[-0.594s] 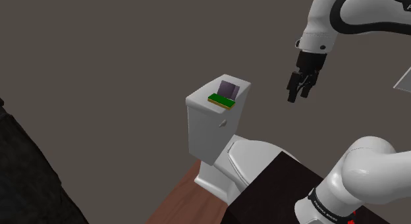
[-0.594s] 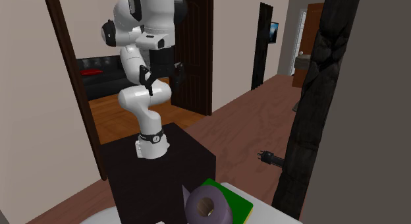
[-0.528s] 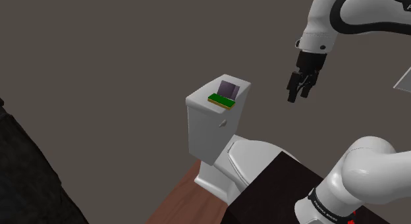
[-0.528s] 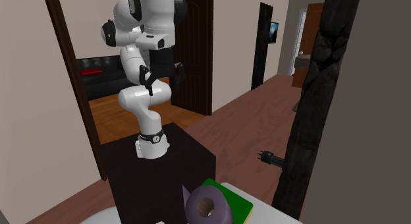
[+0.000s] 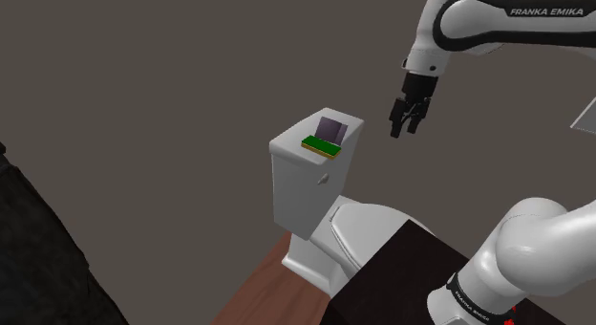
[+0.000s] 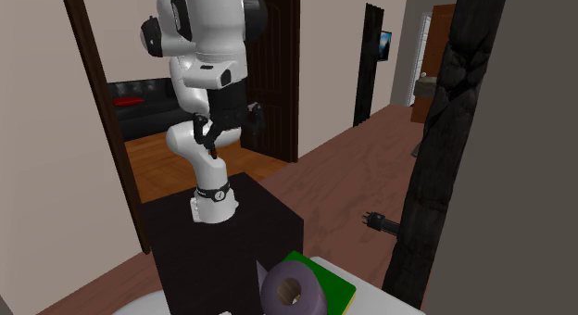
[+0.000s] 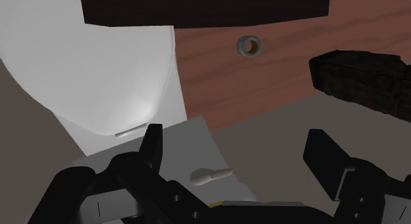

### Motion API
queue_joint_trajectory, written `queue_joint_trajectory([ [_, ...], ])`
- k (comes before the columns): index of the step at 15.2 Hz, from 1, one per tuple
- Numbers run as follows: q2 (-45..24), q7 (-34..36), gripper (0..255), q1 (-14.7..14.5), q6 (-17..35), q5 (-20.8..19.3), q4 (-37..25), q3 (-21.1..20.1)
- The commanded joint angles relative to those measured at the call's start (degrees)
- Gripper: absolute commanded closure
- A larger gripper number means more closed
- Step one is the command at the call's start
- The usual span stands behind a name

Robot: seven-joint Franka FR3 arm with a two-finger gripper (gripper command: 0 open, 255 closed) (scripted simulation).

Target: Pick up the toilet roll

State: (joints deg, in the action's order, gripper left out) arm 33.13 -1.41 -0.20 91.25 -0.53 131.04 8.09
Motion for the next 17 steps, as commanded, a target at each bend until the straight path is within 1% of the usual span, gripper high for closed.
queue_joint_trajectory([
  [1,-4.13,-1.94,0,-0.28,2.47,0.53,-2.12,1.4],
  [5,-12.63,-6.07,0,-0.89,6.2,2.43,-7.49,4.06],
  [9,-21.43,-10.47,0,-1.31,8.6,5.41,-14.13,6.36],
  [13,-30.55,-14.96,0,-1.16,9.55,9.35,-22.13,8.04],
  [17,-40.05,-19.11,0,-0.12,8.95,13.86,-31.69,8.91],
])
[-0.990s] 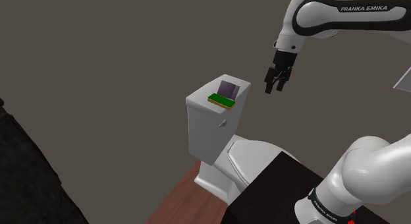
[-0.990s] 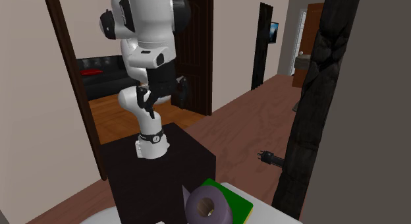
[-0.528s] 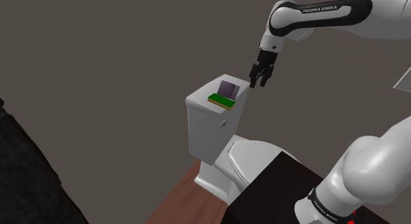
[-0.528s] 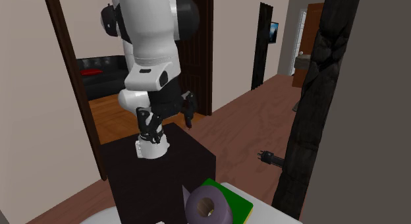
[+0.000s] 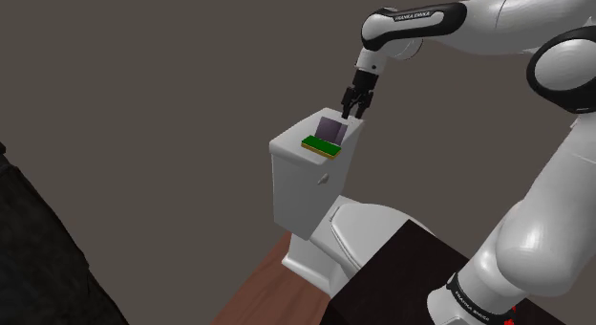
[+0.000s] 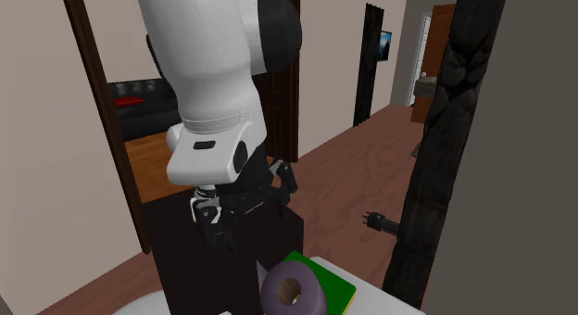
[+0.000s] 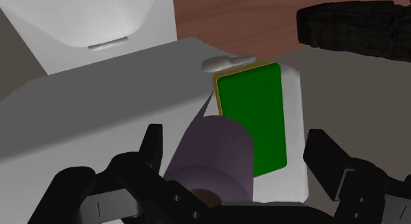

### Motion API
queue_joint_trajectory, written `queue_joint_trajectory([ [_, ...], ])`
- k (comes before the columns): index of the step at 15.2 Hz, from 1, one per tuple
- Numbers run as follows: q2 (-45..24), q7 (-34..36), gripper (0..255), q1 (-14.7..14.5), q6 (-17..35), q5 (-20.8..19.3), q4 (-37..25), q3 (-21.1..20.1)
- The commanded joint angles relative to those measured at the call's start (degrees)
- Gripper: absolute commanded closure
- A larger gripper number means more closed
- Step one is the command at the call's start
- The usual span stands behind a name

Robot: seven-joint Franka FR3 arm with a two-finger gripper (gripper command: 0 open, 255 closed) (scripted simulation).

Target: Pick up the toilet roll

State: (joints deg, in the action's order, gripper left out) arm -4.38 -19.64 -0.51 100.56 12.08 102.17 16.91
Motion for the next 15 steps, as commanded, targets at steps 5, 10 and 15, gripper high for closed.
queue_joint_trajectory([
  [5,-7.01,-2.89,0,0.98,1.06,3.4,-5.54,0.02],
  [10,-7.6,-3.66,0,0.91,4.27,3.79,-2.81,-0.09],
  [15,-7.72,-3.71,255,0.97,4.16,3.82,-3.02,-0.06],
])
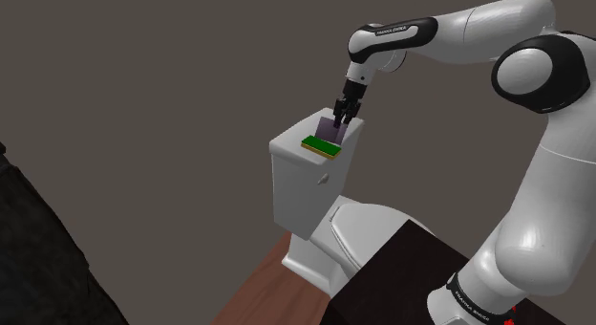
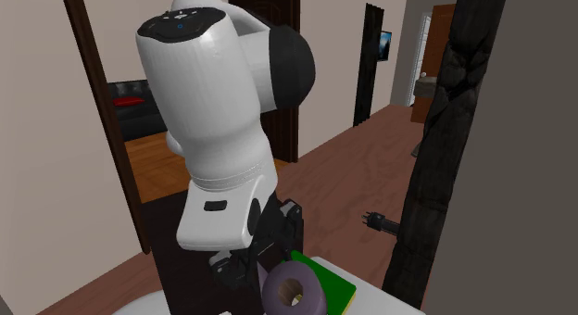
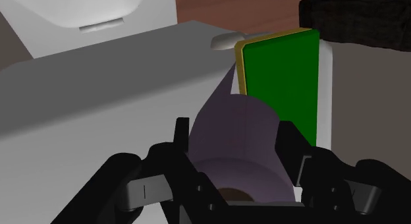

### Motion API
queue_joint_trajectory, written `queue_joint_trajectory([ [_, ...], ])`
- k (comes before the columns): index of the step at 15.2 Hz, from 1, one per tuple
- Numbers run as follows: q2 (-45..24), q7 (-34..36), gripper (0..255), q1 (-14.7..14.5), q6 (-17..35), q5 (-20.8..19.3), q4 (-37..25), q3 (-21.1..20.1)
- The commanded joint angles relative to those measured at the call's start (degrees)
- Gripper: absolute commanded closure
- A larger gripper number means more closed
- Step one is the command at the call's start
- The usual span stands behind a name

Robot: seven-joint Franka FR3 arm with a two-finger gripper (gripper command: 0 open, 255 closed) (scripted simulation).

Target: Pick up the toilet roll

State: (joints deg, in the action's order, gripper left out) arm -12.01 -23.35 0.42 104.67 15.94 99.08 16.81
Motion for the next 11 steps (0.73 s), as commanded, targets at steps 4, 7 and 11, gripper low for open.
queue_joint_trajectory([
  [4,-0.12,-0.02,255,0.05,0.01,-0.03,0.0,0.05],
  [7,0.18,0.22,255,-0.01,-0.53,-0.16,-0.28,0.04],
  [11,0.66,0.89,255,0.06,-3.35,-0.48,-2.72,0.12],
])
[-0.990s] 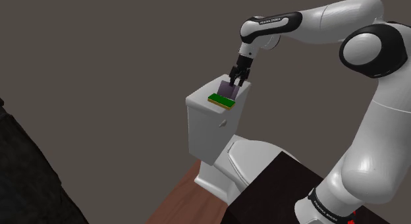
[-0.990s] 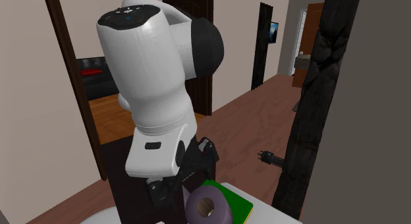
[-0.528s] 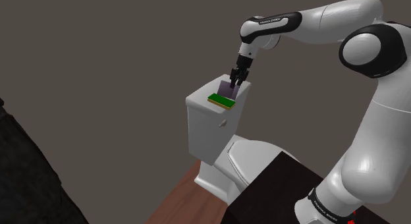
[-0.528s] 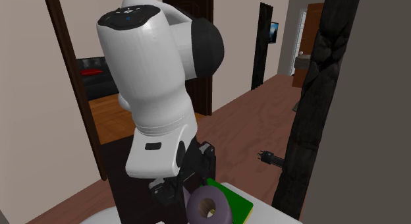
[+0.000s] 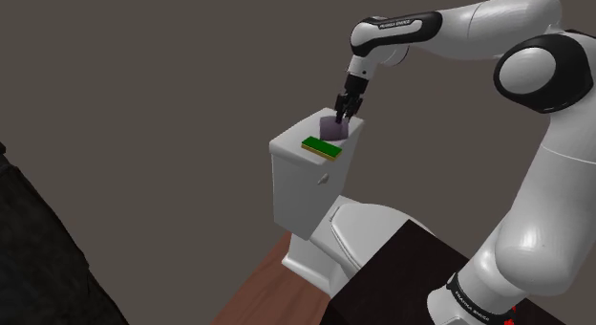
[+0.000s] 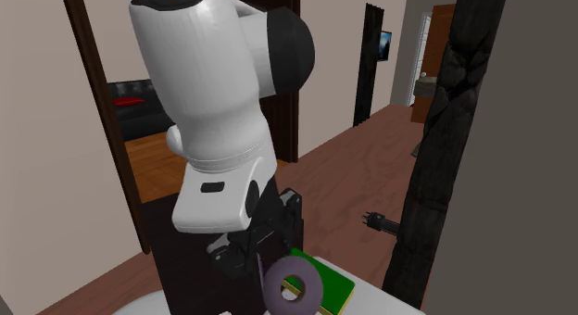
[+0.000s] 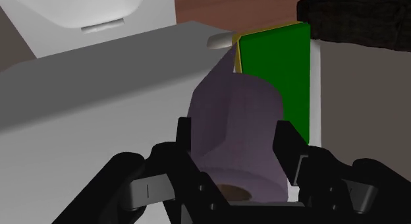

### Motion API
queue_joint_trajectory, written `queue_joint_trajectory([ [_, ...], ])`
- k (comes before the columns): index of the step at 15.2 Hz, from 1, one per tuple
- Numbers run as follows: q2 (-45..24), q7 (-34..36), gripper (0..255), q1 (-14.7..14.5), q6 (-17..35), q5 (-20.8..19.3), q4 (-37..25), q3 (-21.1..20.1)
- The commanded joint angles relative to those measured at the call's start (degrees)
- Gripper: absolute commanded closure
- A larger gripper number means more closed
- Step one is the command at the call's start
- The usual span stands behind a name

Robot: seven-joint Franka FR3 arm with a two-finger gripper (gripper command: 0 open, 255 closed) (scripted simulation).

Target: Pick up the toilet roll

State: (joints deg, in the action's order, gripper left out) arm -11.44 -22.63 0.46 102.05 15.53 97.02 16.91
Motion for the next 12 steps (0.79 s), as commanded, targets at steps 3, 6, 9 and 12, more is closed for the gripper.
queue_joint_trajectory([
  [3,0.33,0.64,255,0.09,-2.89,-0.25,-2.65,0.08],
  [6,0.44,1.1,255,0.19,-5.1,-0.37,-4.8,0.14],
  [9,0.42,1.53,255,0.31,-7.36,-0.44,-7.11,0.19],
  [12,0.39,1.69,255,0.36,-8.23,-0.45,-8.04,0.21],
])
